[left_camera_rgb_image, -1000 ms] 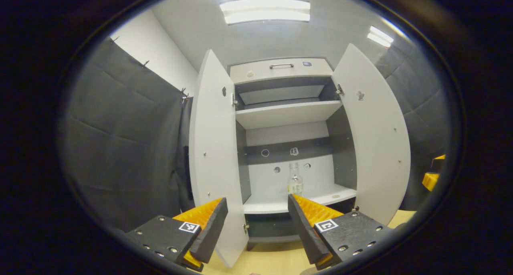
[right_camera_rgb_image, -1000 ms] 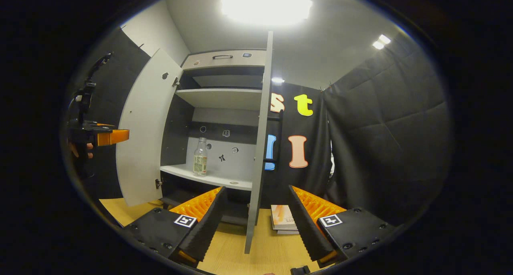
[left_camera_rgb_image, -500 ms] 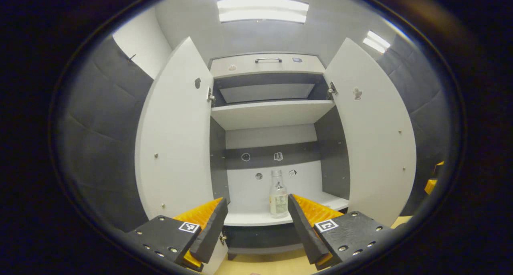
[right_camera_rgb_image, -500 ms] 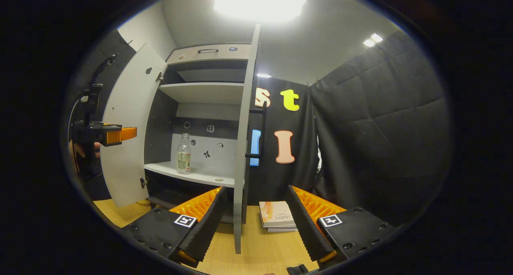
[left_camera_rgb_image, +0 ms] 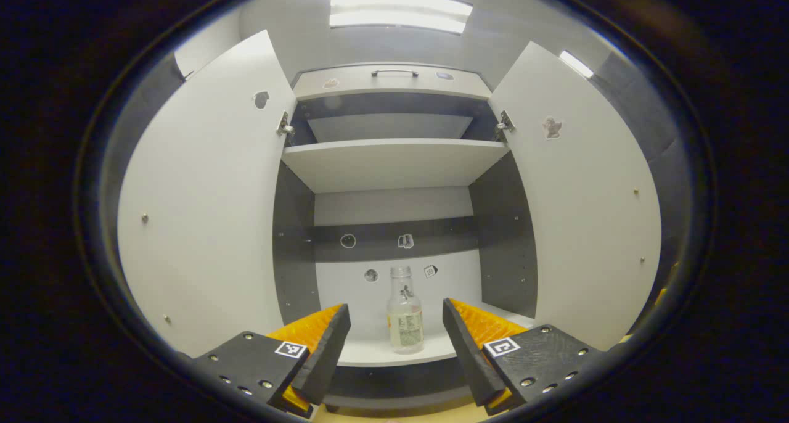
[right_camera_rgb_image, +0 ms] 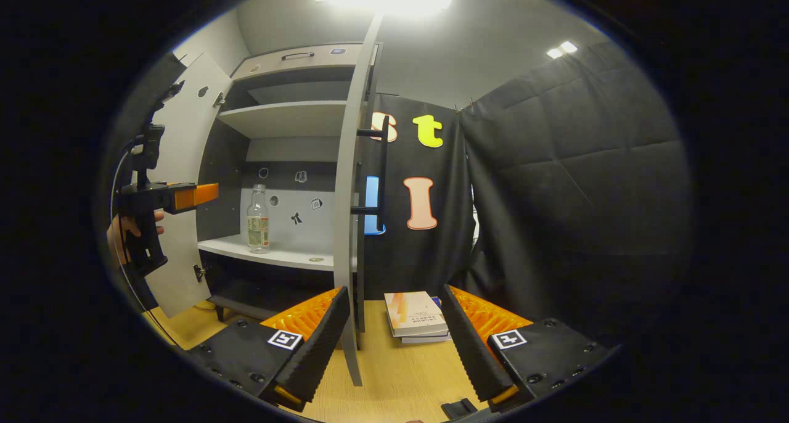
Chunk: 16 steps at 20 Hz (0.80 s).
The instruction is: Grasp the bottle in the cabinet with the left hand and place it on the coaster, then close the right door with the right hand and the left door with the left hand.
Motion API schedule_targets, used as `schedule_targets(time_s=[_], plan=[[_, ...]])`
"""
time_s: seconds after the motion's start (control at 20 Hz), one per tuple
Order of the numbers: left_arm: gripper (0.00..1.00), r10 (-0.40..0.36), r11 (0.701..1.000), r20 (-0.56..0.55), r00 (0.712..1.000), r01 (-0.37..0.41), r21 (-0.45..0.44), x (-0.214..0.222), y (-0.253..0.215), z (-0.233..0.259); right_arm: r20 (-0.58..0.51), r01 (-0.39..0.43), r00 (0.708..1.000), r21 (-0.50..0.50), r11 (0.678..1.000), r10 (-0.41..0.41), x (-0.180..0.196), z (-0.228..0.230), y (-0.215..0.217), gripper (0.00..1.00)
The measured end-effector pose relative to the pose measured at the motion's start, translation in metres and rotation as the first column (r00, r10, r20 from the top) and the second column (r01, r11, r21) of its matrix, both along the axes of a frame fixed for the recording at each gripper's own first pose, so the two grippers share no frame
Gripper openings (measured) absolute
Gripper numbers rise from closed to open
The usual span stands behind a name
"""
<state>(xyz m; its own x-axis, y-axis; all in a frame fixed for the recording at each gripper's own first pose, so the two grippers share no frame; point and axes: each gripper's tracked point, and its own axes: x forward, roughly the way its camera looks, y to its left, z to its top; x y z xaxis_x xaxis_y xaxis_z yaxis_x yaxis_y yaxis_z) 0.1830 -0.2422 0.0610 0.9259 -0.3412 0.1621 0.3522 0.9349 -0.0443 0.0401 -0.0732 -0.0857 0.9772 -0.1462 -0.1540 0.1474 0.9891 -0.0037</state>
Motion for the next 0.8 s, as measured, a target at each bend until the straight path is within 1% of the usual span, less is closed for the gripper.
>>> schedule_targets(time_s=[0.2,0.25,0.3,0.35,0.4,0.45,0.6,0.65,0.7,0.8], plan=[[0.88,-0.018,1.0,0.014,1.0,0.018,-0.003,0.032,-0.013,0.002,-0.025,0.036,0.999,-0.014,0.999,-0.036,0.005,-0.009,-0.005,0.96],[0.88,-0.027,1.0,0.016,1.0,0.027,-0.005,0.04,-0.017,0.002,-0.03,0.044,0.999,-0.017,0.999,-0.045,0.005,-0.011,-0.006,0.93],[0.89,-0.035,0.999,0.017,0.999,0.035,-0.005,0.049,-0.02,0.002,-0.032,0.054,0.998,-0.02,0.998,-0.055,0.007,-0.011,-0.007,0.96],[0.89,-0.045,0.999,0.016,0.999,0.045,-0.003,0.057,-0.025,0.002,-0.035,0.064,0.997,-0.022,0.998,-0.064,0.008,-0.012,-0.008,0.93],[0.88,-0.052,0.999,0.014,0.999,0.052,0.0,0.066,-0.029,0.001,-0.038,0.072,0.997,-0.024,0.997,-0.073,0.008,-0.014,-0.008,0.96],[0.88,-0.058,0.998,0.011,0.998,0.058,0.001,0.076,-0.033,0.002,-0.042,0.08,0.996,-0.024,0.996,-0.081,0.009,-0.015,-0.009,0.96],[0.89,-0.076,0.997,-0.016,0.997,0.076,0.004,0.105,-0.043,-0.004,-0.058,0.102,0.993,-0.031,0.994,-0.103,0.01,-0.021,-0.011,0.96],[0.89,-0.083,0.996,-0.028,0.996,0.084,0.004,0.115,-0.046,-0.005,-0.063,0.108,0.992,-0.034,0.994,-0.11,0.01,-0.022,-0.012,0.93],[0.89,-0.092,0.996,-0.042,0.995,0.092,0.003,0.124,-0.049,-0.007,-0.068,0.114,0.991,-0.036,0.993,-0.116,0.011,-0.023,-0.012,0.96],[0.88,-0.109,0.994,-0.074,0.991,0.11,0.002,0.14,-0.056,-0.013,-0.077,0.125,0.989,-0.036,0.992,-0.127,0.011,-0.025,-0.014,0.96]])
